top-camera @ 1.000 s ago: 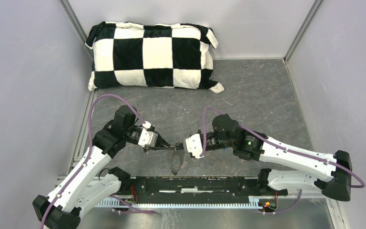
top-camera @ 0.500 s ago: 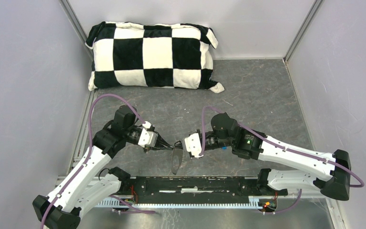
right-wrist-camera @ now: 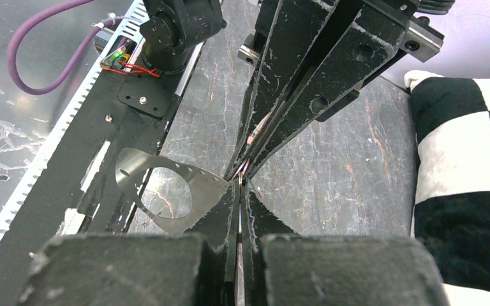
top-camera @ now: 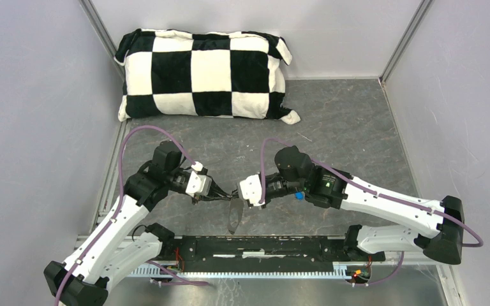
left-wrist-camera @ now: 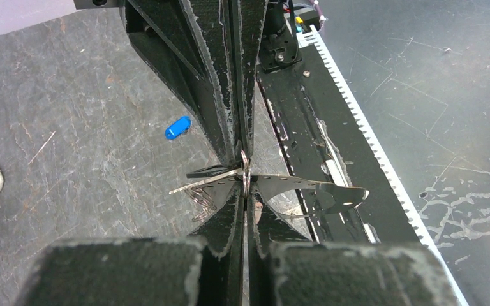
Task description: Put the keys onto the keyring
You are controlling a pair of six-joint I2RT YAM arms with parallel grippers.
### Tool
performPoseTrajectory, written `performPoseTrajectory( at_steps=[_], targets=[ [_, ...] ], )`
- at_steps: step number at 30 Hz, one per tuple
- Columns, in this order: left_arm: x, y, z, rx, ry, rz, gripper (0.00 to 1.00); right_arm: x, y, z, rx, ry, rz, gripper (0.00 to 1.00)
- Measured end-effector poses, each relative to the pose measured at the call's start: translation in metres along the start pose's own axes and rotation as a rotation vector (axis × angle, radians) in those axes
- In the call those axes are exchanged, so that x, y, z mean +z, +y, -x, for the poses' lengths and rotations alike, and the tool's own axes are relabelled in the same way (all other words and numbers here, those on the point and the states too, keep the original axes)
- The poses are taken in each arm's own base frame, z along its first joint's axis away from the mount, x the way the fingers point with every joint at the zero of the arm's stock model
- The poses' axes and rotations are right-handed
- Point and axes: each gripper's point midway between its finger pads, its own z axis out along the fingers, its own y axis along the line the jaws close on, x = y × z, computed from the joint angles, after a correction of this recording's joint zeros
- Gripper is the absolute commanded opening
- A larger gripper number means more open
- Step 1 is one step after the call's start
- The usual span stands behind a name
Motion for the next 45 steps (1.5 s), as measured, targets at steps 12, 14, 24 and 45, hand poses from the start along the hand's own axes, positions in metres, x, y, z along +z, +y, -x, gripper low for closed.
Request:
performPoseTrajectory(
  at_steps=[12, 14, 24, 45],
  targets=[
    [-0.003, -0.001, -0.011, -0.041, 0.044, 0.025, 0.02, 0.01, -0.004, -0.008, 0.062, 0.059, 0.03, 0.0],
    [-0.003, 0.0, -0.014, -0.046, 0.053, 0.03, 0.02, 0.012, -0.005, -0.01, 0.08, 0.066, 0.031, 0.0],
    [-0.006, -0.001, -0.023, -0.047, 0.092, 0.041, 0.02, 0.022, -0.007, -0.015, 0.162, 0.106, 0.053, 0.0],
    [-0.006, 0.008, -0.016, 0.093, 0.085, 0.057, 0.12, 0.013, -0.009, -0.009, 0.149, 0.093, 0.021, 0.0]
  ],
)
